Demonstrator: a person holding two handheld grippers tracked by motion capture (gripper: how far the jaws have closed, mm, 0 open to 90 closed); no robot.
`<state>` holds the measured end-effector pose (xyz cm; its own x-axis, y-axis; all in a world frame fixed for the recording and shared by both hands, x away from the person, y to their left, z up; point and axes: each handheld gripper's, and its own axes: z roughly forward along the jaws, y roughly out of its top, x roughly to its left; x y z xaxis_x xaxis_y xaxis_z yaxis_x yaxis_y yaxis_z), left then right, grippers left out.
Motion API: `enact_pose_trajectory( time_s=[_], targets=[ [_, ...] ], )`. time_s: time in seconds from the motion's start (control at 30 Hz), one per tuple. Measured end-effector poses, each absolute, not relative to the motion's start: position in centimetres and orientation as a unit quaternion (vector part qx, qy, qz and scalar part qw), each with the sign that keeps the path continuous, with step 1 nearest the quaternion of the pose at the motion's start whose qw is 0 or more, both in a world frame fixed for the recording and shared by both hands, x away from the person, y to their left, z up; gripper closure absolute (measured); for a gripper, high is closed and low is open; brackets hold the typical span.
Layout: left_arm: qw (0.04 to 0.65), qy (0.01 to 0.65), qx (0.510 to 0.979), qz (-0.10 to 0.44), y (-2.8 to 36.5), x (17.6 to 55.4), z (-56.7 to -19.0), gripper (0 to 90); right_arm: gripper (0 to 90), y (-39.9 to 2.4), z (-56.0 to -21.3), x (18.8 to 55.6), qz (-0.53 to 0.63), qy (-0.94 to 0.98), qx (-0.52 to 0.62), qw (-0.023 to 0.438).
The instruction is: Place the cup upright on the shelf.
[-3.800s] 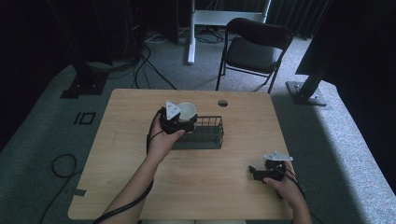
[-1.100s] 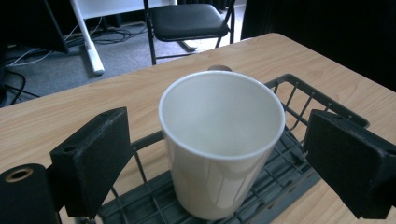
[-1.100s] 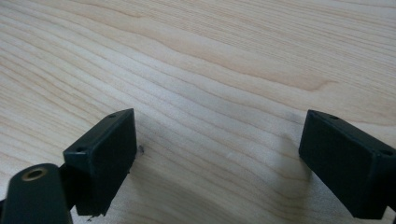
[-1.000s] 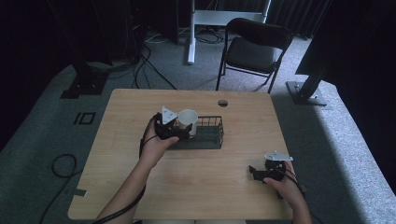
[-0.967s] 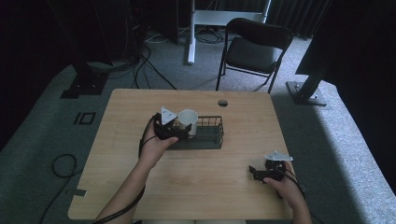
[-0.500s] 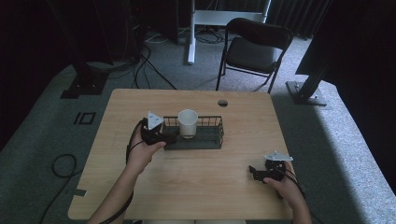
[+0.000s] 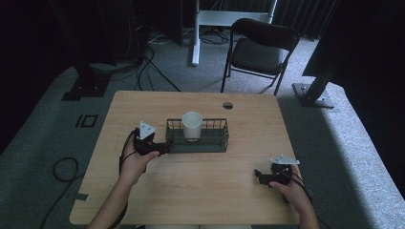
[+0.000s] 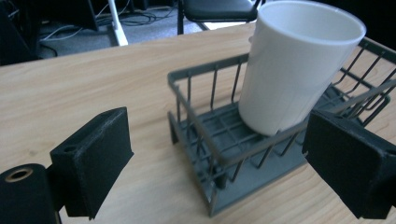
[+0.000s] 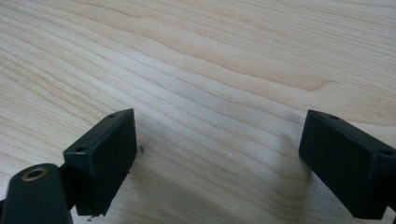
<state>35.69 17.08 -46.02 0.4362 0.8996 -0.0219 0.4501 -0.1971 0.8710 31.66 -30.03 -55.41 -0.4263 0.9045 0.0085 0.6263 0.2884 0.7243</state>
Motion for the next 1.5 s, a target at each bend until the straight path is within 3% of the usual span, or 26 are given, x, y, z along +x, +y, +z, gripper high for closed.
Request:
enact_pose_trajectory(
  time_s=[1.07, 1.5],
  targets=[
    [0.383, 0.539, 0.710, 0.243, 22.9, 31.7, -52.7, 8.5, 10.8, -30.0, -55.4, 31.7, 0.335, 0.775, 0.493, 0.208],
    [0.348, 0.549, 0.712, 0.264, 24.0, 30.2, -53.9, 8.5, 10.8, -30.0, -55.4, 31.7, 0.335, 0.775, 0.494, 0.208]
  ],
)
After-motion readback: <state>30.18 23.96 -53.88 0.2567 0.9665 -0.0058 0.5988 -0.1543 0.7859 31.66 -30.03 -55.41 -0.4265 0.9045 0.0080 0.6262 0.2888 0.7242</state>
